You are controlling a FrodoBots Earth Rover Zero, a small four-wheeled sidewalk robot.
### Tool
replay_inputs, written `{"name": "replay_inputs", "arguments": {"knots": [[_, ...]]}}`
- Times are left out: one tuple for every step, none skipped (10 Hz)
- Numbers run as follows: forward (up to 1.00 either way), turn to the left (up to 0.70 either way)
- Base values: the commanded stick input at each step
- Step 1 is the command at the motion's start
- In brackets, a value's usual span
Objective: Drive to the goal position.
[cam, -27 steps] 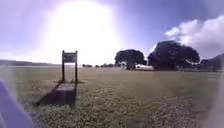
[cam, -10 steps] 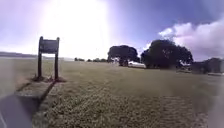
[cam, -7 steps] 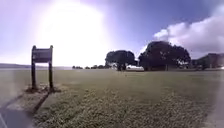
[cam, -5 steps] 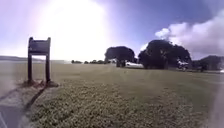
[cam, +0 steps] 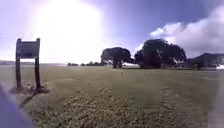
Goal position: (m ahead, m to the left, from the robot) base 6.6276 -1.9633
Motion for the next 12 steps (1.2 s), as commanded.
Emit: {"name": "replay_inputs", "arguments": {"knots": [[0.7, -0.14], [0.7, -0.14], [0.7, -0.14], [0.7, -0.12], [0.7, -0.12], [0.7, -0.12], [0.7, -0.12], [0.7, -0.11], [0.7, -0.05], [0.7, -0.04], [0.7, 0.0], [0.7, 0.0]]}}
